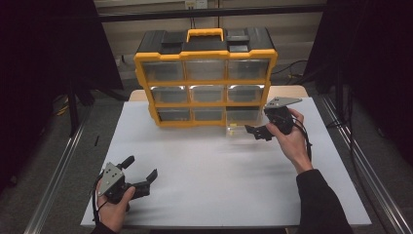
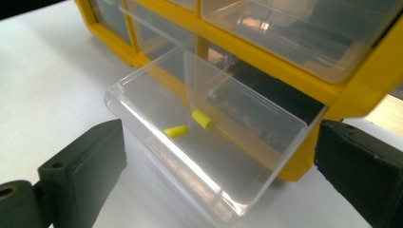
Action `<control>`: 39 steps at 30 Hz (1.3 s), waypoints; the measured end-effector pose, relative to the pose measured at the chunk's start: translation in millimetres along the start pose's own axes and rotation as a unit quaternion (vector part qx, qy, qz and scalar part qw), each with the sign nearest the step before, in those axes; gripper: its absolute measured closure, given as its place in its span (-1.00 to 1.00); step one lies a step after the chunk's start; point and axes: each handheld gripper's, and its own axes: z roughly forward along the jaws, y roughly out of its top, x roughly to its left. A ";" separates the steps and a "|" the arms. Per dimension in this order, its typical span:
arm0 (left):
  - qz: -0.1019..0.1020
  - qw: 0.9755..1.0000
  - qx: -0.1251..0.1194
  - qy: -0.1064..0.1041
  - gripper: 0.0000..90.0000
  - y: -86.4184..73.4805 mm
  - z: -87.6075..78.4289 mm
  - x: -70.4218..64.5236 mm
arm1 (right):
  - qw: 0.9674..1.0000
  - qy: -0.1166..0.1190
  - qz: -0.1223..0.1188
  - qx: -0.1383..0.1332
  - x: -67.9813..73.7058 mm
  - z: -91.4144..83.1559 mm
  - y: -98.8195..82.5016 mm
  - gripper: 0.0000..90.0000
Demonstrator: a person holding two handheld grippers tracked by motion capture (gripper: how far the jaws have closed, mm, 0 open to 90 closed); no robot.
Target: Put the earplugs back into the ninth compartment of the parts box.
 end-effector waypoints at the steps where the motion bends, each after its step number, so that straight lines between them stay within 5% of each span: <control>1: -0.001 1.000 0.000 -0.001 -0.89 0.0 0.0 -0.2 | 1.000 0.001 0.003 -0.003 0.5 -1.3 -1.3 -0.93; 5: 0.000 1.000 -0.001 -0.002 -0.89 0.0 0.7 -0.5 | 1.000 0.004 0.016 -0.025 3.9 -6.6 -7.1 -0.95; 18: -0.003 1.000 -0.003 0.002 -0.88 0.2 0.2 -0.4 | 0.997 -0.044 0.054 -0.042 8.8 -6.3 -36.3 -0.94; 39: -0.009 1.000 -0.009 0.013 -0.90 0.8 -0.6 -0.1 | 0.987 -0.113 0.054 -0.097 29.5 -37.7 -78.7 -0.95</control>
